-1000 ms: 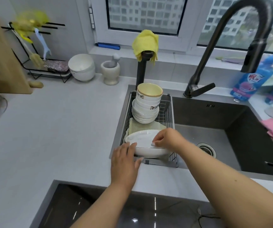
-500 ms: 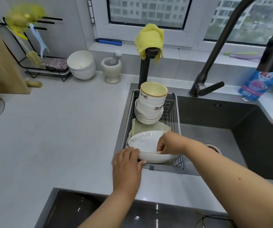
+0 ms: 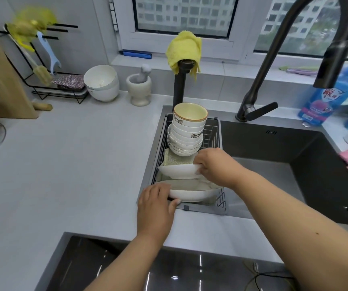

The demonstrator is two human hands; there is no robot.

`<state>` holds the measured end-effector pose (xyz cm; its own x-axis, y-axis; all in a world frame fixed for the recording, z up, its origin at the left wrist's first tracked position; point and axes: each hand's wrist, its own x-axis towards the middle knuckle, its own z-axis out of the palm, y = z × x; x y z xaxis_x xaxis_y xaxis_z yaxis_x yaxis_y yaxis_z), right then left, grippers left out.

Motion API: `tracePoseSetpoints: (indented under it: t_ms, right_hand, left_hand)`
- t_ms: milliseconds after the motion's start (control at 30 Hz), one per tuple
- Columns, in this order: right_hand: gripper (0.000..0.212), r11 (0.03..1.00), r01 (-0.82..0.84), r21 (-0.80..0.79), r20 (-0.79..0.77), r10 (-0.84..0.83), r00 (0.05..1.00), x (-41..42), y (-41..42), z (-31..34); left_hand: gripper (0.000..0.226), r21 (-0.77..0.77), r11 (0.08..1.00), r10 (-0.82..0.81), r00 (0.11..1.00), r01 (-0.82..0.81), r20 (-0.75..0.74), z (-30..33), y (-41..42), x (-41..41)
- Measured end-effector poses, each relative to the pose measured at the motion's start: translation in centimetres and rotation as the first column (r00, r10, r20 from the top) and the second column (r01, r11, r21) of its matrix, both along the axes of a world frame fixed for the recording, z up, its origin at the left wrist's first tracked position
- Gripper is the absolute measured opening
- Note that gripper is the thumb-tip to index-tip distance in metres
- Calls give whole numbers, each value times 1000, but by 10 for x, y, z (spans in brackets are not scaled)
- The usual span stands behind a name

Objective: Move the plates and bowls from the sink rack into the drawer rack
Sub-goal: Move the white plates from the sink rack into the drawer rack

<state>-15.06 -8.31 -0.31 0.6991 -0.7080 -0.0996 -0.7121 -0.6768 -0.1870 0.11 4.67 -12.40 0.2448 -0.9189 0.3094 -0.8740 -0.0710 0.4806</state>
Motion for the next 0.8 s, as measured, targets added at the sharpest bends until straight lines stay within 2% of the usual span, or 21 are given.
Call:
tracePoseSetpoints:
  t_ms: [133, 267, 333, 400, 467, 533, 600, 700, 767, 800]
  right_hand:
    - [3, 996, 13, -89, 133, -1, 991, -16, 12, 25]
    - [11, 985, 21, -173, 222, 18, 975, -34, 31, 50]
    - [12, 977, 8, -212, 288, 55, 956, -42, 44, 57]
    - [14, 968, -28, -248, 325, 110, 939, -46, 59, 62]
    - [15, 959, -74, -275, 345, 170, 923, -48, 76, 65]
    - [16, 937, -137, -321, 369, 257, 893, -51, 92, 67]
    - [15, 916, -203, -346, 389, 337, 858, -55, 108, 67]
    - [12, 882, -310, -354, 383, 439, 812, -60, 136, 66]
    - [15, 853, -378, -360, 383, 505, 773, -64, 155, 65]
    - [17, 842, -410, -351, 392, 529, 753, -65, 165, 62]
  left_hand:
    - [43, 25, 999, -25, 997, 27, -74, 2, 2, 1]
    - [65, 66, 996, 62, 988, -53, -140, 9, 13, -1]
    - [56, 41, 989, 151, 964, -145, -219, 23, 25, -9]
    - [46, 9, 965, 247, 897, -262, -366, 45, 40, -19]
    - [38, 33, 925, 329, 756, -377, -566, 70, 53, -28]
    - [28, 93, 890, 353, 547, -446, -759, 96, 66, -35]
    - [33, 139, 875, 313, 322, -465, -893, 120, 81, -42]
    - [45, 221, 892, 226, -36, -395, -974, 148, 112, -55]
    - [42, 275, 896, 215, -200, -350, -956, 156, 138, -64]
    - [38, 289, 893, 207, -254, -346, -945, 156, 152, -67]
